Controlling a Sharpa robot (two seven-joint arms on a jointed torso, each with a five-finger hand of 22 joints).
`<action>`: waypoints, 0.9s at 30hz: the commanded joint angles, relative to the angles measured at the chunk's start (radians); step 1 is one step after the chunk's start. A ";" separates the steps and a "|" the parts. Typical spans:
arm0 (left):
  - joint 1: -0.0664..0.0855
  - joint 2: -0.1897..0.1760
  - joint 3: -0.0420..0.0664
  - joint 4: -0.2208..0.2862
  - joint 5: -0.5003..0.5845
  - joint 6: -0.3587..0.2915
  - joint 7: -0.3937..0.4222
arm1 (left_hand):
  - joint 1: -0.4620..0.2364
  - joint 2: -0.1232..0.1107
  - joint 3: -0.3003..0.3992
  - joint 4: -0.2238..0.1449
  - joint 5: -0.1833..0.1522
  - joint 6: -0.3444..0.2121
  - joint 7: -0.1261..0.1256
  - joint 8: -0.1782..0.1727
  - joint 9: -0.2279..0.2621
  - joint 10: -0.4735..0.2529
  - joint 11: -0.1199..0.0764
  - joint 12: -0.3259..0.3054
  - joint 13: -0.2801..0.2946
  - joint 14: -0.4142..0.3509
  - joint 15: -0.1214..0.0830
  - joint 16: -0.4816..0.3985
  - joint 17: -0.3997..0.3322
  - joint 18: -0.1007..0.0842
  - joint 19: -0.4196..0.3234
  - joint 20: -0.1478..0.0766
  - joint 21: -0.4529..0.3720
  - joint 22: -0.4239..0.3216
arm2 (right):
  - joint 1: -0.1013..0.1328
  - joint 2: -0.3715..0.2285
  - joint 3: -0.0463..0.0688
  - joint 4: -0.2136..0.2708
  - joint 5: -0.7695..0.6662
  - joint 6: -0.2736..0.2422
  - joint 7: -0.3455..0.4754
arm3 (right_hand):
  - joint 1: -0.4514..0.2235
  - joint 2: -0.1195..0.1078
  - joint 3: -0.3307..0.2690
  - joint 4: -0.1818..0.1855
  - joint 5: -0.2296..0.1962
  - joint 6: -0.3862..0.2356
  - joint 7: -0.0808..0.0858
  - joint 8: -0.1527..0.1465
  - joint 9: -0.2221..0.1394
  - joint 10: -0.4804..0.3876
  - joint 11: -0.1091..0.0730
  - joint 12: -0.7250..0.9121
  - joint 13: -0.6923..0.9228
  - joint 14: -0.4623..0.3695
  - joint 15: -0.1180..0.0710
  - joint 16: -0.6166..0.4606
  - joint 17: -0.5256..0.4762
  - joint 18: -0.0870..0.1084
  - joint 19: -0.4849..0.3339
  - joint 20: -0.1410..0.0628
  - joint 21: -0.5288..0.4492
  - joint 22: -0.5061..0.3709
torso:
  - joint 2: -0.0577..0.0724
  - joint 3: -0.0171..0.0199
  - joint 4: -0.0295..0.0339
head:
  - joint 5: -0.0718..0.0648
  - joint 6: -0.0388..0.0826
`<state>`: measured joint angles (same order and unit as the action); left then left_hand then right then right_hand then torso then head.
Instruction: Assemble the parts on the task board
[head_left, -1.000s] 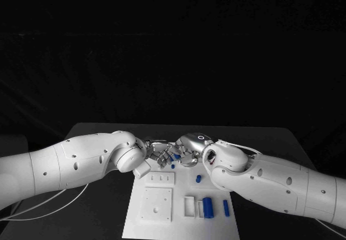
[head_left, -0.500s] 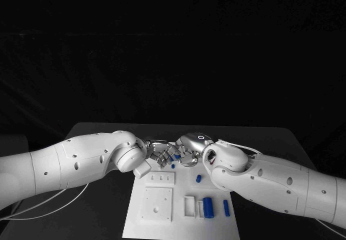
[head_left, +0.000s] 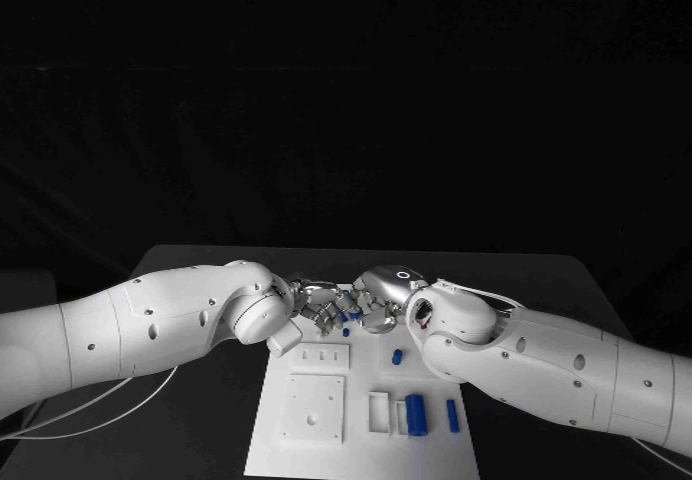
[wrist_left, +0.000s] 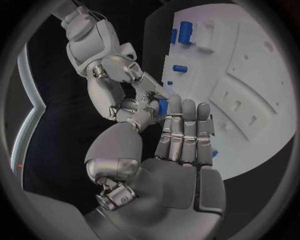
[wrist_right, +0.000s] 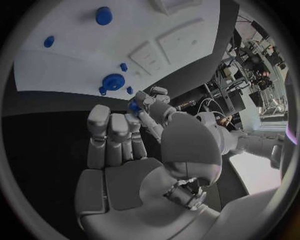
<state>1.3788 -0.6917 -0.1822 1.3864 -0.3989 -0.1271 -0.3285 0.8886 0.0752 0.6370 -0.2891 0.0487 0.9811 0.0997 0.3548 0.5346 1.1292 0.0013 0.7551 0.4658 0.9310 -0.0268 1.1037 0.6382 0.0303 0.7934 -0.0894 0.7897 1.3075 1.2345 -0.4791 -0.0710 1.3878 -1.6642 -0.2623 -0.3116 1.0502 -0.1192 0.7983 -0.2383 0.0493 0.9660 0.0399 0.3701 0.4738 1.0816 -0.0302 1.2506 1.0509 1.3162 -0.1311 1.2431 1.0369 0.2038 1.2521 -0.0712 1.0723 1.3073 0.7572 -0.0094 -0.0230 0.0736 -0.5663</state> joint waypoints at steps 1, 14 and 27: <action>0.001 0.002 0.001 0.000 -0.008 -0.016 0.020 | 0.017 0.010 -0.003 -0.004 0.003 0.011 -0.001 0.007 0.006 0.005 -0.005 0.002 -0.001 0.005 -0.006 0.005 -0.002 0.011 0.003 -0.039 0.005 0.016 | -0.001 0.003 0.000 0.008 -0.004 0.008 0.023 | 0.001 0.009 0.006 0.000 0.003 0.102 0.040 0.005 0.001 0.008 0.000 -0.006 0.002 0.004 -0.004 -0.002 -0.001 0.058 0.007 0.002 0.005 0.012 | 0.000 0.0000 0.0005 | 0.000 0.001; 0.001 0.000 0.001 0.001 -0.019 -0.027 0.023 | 0.018 0.029 -0.018 -0.005 0.004 0.039 -0.012 0.020 0.022 0.032 -0.015 0.003 -0.005 0.022 -0.013 0.014 -0.002 0.010 0.013 -0.045 0.011 0.015 | 0.000 0.005 0.000 -0.024 0.057 -0.020 0.036 | -0.042 -0.087 -0.006 0.051 0.006 0.049 0.056 -0.032 -0.016 -0.014 0.016 -0.046 -0.015 0.001 0.009 -0.022 -0.015 0.058 0.001 0.006 -0.013 0.003 | 0.000 0.0000 -0.0004 | 0.002 0.001; 0.001 -0.009 0.001 -0.001 -0.087 -0.030 0.036 | -0.005 0.013 -0.032 -0.002 0.005 0.087 -0.031 0.034 0.041 0.078 -0.033 0.016 -0.001 0.056 -0.030 0.034 0.003 0.012 0.040 -0.060 0.027 0.016 | 0.001 -0.065 0.000 -0.041 0.105 -0.129 0.065 | -0.013 -0.159 -0.038 0.107 0.005 -0.071 0.100 -0.096 -0.043 -0.064 0.056 -0.090 -0.048 -0.032 0.047 -0.054 -0.026 0.058 -0.035 0.005 -0.055 -0.009 | 0.000 -0.0001 -0.0021 | 0.007 0.001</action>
<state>1.3788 -0.7006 -0.1821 1.3858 -0.4456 -0.1467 -0.3145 0.8948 0.0922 0.6094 -0.2917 0.0502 1.0186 0.0979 0.3691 0.5423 1.1863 -0.0157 0.7688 0.4633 0.9836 -0.0567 1.1348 0.6404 0.0301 0.8283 -0.1015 0.8136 1.3073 1.2352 -0.5377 -0.0709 1.3468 -1.5883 -0.3285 -0.2760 1.0292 -0.2811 0.7592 -0.1363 0.0543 0.9209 0.1193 0.2784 0.4316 1.0256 0.0253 1.1642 1.0036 1.2858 -0.0905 1.1916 1.0120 0.1987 1.2213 -0.0664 1.0221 1.2997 0.7569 -0.0092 -0.0243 0.0787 -0.5652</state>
